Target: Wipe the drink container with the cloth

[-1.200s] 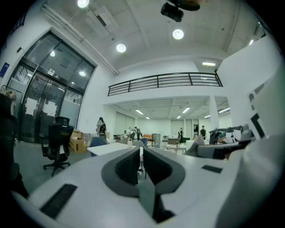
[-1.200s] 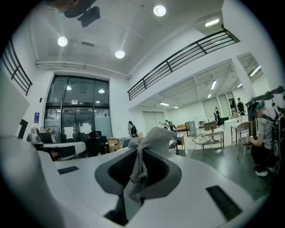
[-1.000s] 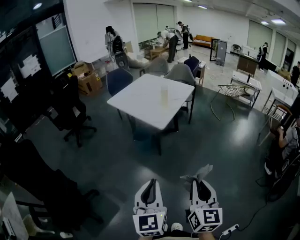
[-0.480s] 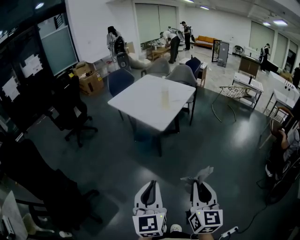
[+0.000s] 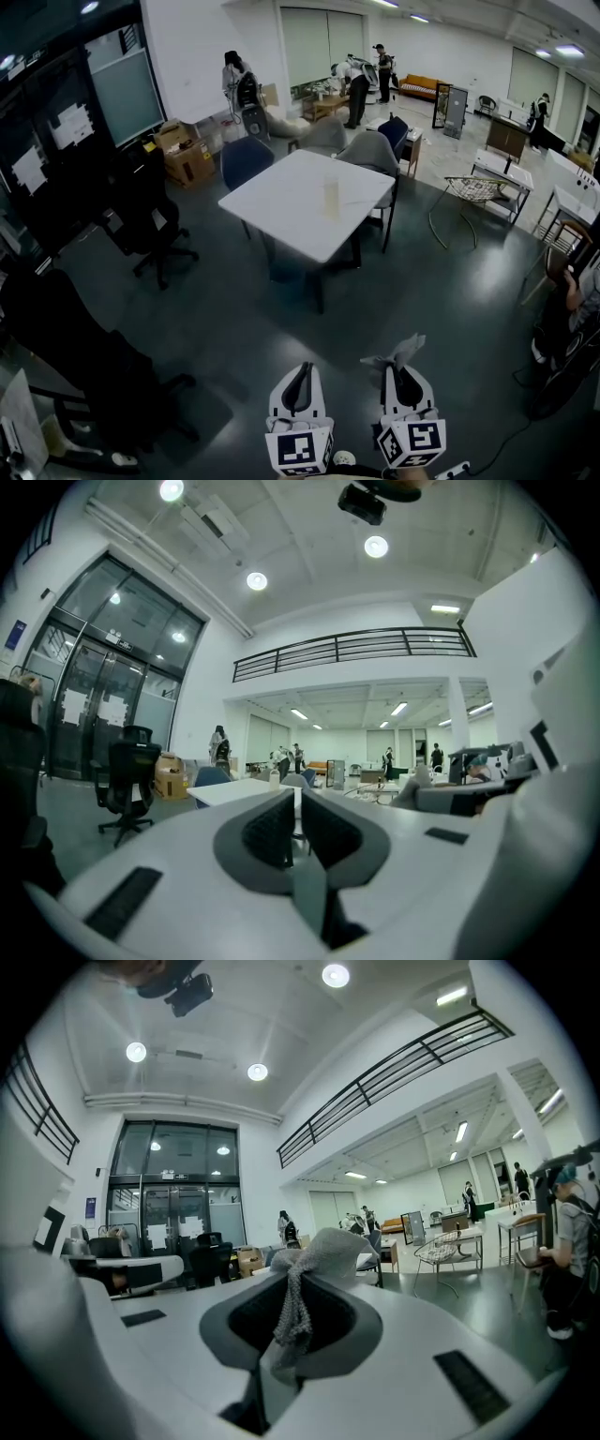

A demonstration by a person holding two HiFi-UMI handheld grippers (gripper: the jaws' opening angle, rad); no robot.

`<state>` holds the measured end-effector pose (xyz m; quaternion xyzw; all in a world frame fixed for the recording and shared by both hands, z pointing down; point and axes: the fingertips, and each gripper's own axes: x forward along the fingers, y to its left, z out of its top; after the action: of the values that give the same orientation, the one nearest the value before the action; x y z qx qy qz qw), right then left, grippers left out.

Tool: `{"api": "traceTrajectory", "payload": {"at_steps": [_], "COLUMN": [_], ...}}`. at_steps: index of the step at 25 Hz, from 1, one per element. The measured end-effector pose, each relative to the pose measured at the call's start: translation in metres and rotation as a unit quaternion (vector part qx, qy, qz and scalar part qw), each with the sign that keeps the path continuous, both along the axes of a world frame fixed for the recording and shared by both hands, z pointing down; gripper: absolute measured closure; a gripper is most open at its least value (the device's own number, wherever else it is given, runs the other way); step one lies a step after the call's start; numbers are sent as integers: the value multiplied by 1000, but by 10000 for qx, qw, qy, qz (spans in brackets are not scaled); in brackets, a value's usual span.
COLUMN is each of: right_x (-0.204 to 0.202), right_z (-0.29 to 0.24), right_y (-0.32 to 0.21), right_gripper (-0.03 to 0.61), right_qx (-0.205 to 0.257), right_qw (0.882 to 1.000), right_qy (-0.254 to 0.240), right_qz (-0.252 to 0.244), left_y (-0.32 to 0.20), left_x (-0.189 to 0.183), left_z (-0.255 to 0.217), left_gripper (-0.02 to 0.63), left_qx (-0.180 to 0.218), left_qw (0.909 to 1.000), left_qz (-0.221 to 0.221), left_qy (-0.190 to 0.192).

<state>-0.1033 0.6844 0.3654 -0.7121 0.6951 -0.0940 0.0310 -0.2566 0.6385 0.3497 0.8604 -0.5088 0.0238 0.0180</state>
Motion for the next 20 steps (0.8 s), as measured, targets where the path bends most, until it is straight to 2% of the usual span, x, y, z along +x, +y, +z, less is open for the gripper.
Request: {"api": "traceTrajectory", "payload": {"at_steps": [6,11,20], "right_x": [6,13,26], "right_z": [7,12,15], "right_y": [2,-9,-68], "right_gripper": [532,532,532], "right_qx": [-100,-123,-144], "right_qw": [9998,9998,9999], "right_qy": [-50,-50,-76], "right_qz": [-150,-155,-32], "left_y": [7,-6,-70], "left_x": [12,12,31], "left_z": [2,7,11], "left_gripper": [584,584,584], "left_qx": [-35,-62,-37], "left_qw": [10000,9999,9998], "left_qz": [-25,-101,139], "left_qy": [-38,-74,-108]}}
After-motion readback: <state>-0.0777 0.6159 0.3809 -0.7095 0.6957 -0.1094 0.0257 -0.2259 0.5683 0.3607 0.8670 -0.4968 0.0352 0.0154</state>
